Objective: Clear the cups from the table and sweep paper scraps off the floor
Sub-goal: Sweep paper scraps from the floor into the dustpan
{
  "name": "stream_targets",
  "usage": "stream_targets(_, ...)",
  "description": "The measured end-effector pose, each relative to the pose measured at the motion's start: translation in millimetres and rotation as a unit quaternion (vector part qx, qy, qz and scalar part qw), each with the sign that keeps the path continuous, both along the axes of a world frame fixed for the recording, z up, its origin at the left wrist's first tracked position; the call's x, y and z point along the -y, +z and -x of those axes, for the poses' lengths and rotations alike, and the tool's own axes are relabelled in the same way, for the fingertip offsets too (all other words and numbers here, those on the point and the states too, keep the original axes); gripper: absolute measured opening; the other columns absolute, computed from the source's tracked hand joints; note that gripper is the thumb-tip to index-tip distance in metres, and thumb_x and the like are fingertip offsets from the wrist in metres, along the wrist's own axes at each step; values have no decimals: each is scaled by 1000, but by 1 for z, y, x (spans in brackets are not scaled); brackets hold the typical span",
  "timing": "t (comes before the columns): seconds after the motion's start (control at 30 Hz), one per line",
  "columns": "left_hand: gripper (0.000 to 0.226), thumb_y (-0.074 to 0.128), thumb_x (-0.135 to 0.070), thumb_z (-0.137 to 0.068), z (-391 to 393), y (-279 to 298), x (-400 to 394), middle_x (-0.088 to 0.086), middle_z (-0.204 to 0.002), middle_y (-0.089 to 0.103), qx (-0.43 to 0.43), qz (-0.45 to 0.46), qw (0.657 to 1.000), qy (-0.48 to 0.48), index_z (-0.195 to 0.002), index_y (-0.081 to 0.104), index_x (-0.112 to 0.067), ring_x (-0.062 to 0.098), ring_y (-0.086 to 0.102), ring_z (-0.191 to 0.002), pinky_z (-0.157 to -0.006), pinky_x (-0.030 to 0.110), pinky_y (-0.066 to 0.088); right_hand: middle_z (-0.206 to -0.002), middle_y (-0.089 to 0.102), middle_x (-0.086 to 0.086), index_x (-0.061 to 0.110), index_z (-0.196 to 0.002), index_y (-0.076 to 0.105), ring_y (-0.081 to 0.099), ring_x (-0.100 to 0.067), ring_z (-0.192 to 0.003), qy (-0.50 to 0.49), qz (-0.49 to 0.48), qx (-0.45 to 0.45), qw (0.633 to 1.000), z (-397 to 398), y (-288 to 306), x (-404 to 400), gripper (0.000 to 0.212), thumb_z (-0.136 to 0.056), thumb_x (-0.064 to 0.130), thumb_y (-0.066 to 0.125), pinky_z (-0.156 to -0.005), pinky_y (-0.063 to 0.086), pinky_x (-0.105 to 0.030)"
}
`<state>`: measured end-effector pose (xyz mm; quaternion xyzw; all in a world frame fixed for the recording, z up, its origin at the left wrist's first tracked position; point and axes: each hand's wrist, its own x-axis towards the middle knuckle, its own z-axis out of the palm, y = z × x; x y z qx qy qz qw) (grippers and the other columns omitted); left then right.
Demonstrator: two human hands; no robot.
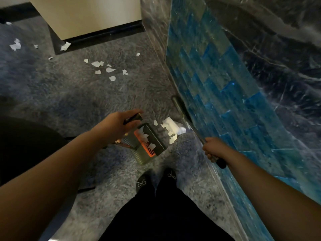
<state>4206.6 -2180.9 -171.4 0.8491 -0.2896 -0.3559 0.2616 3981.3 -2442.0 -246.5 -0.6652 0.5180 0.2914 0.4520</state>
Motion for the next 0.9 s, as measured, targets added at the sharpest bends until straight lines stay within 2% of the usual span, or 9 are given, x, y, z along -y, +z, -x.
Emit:
stream_targets(0.17,44,57,-36,-96,-7,-3,10,-19,-67,54,4,3,1000,10,-139,49,-41,-11,55,-48,-48,11,37,-57,50,-13,-1,-108,56,47,-22,-45,38,-57,-31,997,-9,-12,13,22,-91,-2,43,-44,41,-26)
stream_targets(0.3,44,57,-38,-95,-7,-3,9,-20,-69,55,16,-2,1000,17,-138,48,-45,-11,56,-51,-46,9,38,-56,45,-11,10,-85,53,42,-18,-38,28,-100,-19,994,-4,-19,4,20,-89,-4,39,-40,39,-22)
stream_targets(0.37,44,57,-36,-96,-6,-5,8,-20,-76,58,23,-7,1000,19,-138,49,-43,-13,56,-54,-49,7,39,-56,45,-11,13,-80,51,42,-18,-39,27,-118,-11,993,-2,-21,-5,22,-88,-4,38,-42,38,-23)
stream_targets(0.43,45,57,-36,-96,-4,-6,6,-11,-92,63,23,-19,999,22,-139,48,-43,-9,54,-56,-54,10,40,-56,43,-11,14,-80,51,41,-18,-40,6,-141,-2,990,-2,-20,-13,23,-87,-4,39,-43,36,-23)
stream_targets(0.53,45,58,-35,-96,-1,-8,4,-6,-103,65,21,-18,999,20,-139,47,-43,-8,54,-60,-59,10,40,-57,41,-7,18,-92,56,39,-14,-37,-26,-180,8,983,-5,-13,-24,26,-91,-3,40,-42,35,-21)
stream_targets(0.6,46,57,-36,-96,2,-9,4,-4,-111,67,28,-17,999,4,-141,47,-40,0,61,-78,-73,18,47,-57,40,-6,16,-119,51,37,-12,-37,-45,-207,9,977,-9,-5,-32,33,-94,-3,39,-40,34,-18)
stream_targets(0.7,48,59,-35,-95,5,-11,2,-2,-118,68,28,-13,1000,0,-142,47,-37,14,64,-101,-90,31,50,-60,39,-5,6,-137,39,33,-11,-42,-37,-239,9,970,-15,8,-42,43,-96,-3,35,-40,31,-18)
stream_targets(0.8,46,60,-34,-95,8,-13,-2,-4,-117,68,29,-5,1000,5,-140,49,-39,11,64,-99,-86,28,48,-62,38,-5,3,-143,31,32,-11,-44,-34,-250,13,968,-18,23,-47,46,-97,-3,35,-39,29,-17)
stream_targets(0.9,45,60,-35,-95,10,-15,-7,-8,-117,67,21,2,1000,18,-138,50,-42,6,62,-97,-83,22,43,-58,37,-3,6,-143,32,33,-6,-34,-80,-270,22,959,-14,35,-47,45,-99,-2,35,-38,26,-14)
